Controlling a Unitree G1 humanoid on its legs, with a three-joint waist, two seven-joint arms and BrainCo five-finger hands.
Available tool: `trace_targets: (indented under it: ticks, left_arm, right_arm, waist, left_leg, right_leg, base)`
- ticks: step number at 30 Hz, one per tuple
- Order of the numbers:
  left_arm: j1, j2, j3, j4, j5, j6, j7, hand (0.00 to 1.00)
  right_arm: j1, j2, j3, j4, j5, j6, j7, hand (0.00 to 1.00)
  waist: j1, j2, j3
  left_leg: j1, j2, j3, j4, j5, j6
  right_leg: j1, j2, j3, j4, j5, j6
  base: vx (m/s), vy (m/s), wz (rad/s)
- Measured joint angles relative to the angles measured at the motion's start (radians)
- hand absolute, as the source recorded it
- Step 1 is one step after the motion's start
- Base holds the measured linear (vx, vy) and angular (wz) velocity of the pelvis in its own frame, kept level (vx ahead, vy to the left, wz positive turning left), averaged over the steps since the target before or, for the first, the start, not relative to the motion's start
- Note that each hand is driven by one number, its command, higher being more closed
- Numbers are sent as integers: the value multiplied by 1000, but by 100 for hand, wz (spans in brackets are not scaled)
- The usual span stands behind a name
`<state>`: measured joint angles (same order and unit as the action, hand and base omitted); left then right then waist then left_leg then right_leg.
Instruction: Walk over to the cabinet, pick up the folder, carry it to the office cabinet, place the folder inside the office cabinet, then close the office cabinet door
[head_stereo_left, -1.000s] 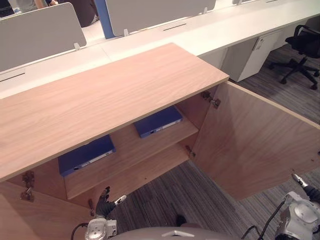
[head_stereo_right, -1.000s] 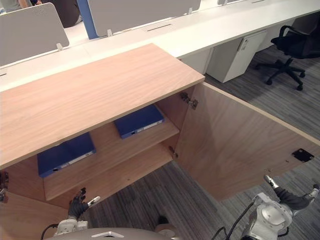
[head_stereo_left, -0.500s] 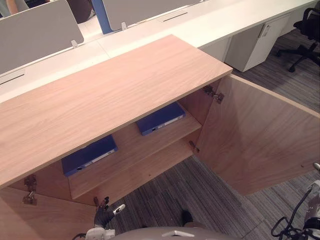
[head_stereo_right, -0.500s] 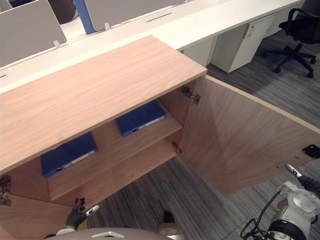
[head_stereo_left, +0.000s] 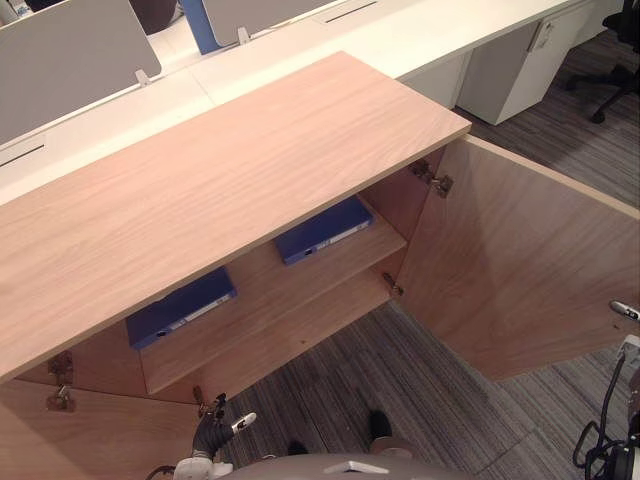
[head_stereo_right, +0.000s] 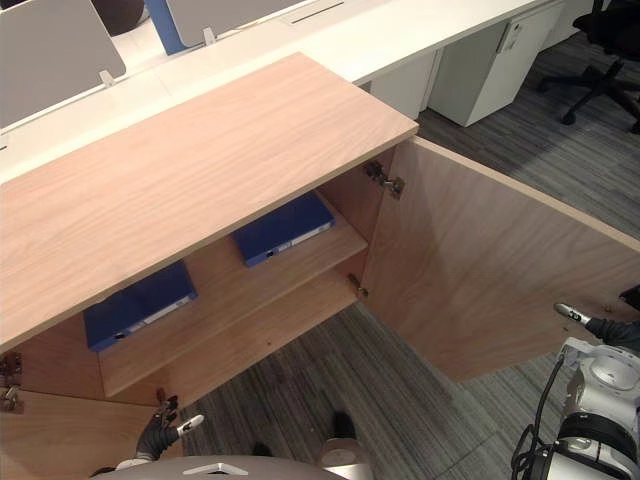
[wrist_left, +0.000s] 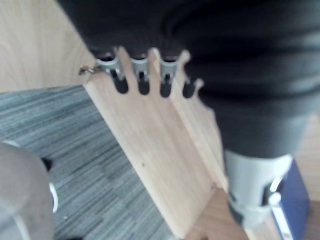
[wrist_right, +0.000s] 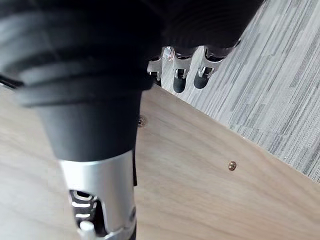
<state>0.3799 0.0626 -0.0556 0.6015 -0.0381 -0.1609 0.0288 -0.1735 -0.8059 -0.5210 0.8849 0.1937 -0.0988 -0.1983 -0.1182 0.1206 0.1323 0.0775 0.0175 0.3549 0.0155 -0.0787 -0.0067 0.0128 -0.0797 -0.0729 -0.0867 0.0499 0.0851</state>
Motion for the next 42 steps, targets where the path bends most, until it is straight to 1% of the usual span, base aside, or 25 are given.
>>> trace_targets:
  ticks: [2, 7, 10, 12, 16, 19, 20, 22, 24, 27, 30, 32, 36, 42]
  left_arm:
    - [-5, 0, -7, -3, 0, -2, 0, 0]
    - [-7, -1, -8, -9, 0, -5, 0, 0]
    - [-8, -1, -7, -43, 0, -7, 1, 0]
    - [-10, -1, -7, -43, 2, -8, 2, 0]
    - [-23, -1, -6, -43, 5, -7, 2, 0]
    - [-39, 0, -5, -43, 23, -5, 2, 0]
    - [-47, 5, -5, -43, 24, -4, 2, 0]
    - [-54, 16, -4, -43, 24, -2, 2, 0]
    - [-68, 31, -5, -43, 43, 0, 1, 0]
    - [-84, 46, -3, -43, 53, 0, 0, 0]
    - [-100, 46, -5, -42, 64, 0, 0, 0]
    - [-101, 47, -5, -38, 72, 0, 0, 0]
    - [-106, 56, -7, -20, 98, 1, 1, 0]
    - [-126, 56, -21, 21, 136, 1, 1, 0]
  right_arm:
    - [0, -20, 18, 0, -3, 0, 5, 0]
    - [4, -26, 53, -5, -4, -1, 7, 0]
    - [35, -20, 59, -37, -5, -1, 5, 0]
    - [74, 8, 64, -98, -23, -2, 3, 0]
    - [136, 102, 67, -210, -54, -3, -4, 0]
    - [180, 173, 67, -295, -93, -3, -14, 0]
    - [202, 208, 70, -332, -116, -3, -18, 0]
    - [227, 259, 88, -376, -124, -3, -21, 0]
    - [267, 305, 116, -431, -147, -3, -21, 0]
    - [316, 351, 161, -498, -168, -3, -19, 0]
    - [357, 397, 186, -545, -201, -3, -19, 0]
    - [385, 417, 211, -568, -209, -7, -19, 0]
    - [448, 451, 289, -587, -284, -7, -15, 0]
    - [528, 464, 456, -581, -388, -7, 50, 0]
  waist:
    - [-4, 3, 15]
    - [-19, 3, 16]
    - [-17, 2, 16]
    - [-21, 1, 17]
    - [-26, -14, 25]
    - [-27, -29, 26]
    - [-27, -38, 23]
    - [-26, -55, 13]
    - [-28, -71, 8]
    - [-28, -83, 2]
    - [-28, -94, -1]
    - [-28, -100, -3]
    - [-26, -117, -14]
    - [-15, -121, -15]
  left_leg:
    - [-2, 0, -1, 0, 0, 0]
    - [-7, 2, -22, -1, 0, 0]
    - [-8, 2, -24, -1, 0, 0]
    - [-8, 3, -24, -1, 0, 0]
    - [-1, 9, -12, 0, 3, -4]
    - [8, 16, 5, -1, 3, -7]
    - [10, 21, 10, -1, 4, -8]
    - [13, 29, 29, -1, 3, -15]
    - [20, 35, 42, -1, 3, -17]
    - [31, 40, 58, 0, 2, -19]
    - [32, 42, 61, 5, 3, -20]
    - [32, 44, 64, 10, 3, -20]
    - [32, 50, 64, 19, 1, -22]
    - [28, 51, 60, 33, 1, -24]
  right_leg:
    - [-2, 0, -2, 0, 4, -2]
    - [-5, 8, -19, 7, 14, -5]
    - [-5, 8, -18, 7, 17, -7]
    - [-5, 9, -16, 6, 18, -9]
    - [-7, 17, 2, 0, 22, -14]
    - [-7, 25, 17, 0, 22, -15]
    - [-7, 29, 24, -1, 23, -15]
    - [-15, 35, 42, -1, 27, -21]
    - [-16, 43, 58, -1, 36, -33]
    - [-15, 51, 80, -1, 41, -36]
    - [-16, 52, 84, -1, 39, -30]
    - [-16, 51, 80, -1, 34, -37]
    - [-16, 49, 57, -1, 40, -43]
    - [-16, 44, 37, -1, 50, -45]
  base:
    - [-20, -37, -2]
    - [-19, -44, 1]
    - [-57, -30, 1]
    - [-63, -30, -4]
    - [-74, -40, -12]
    - [-75, -51, -19]
    - [-52, -50, -17]
    - [-50, -48, -26]
    - [-38, -44, -24]
    - [-66, -45, -25]
    - [-82, -39, -8]
    - [-73, -31, -7]
    - [-61, -32, -8]
    - [-78, -26, -4]
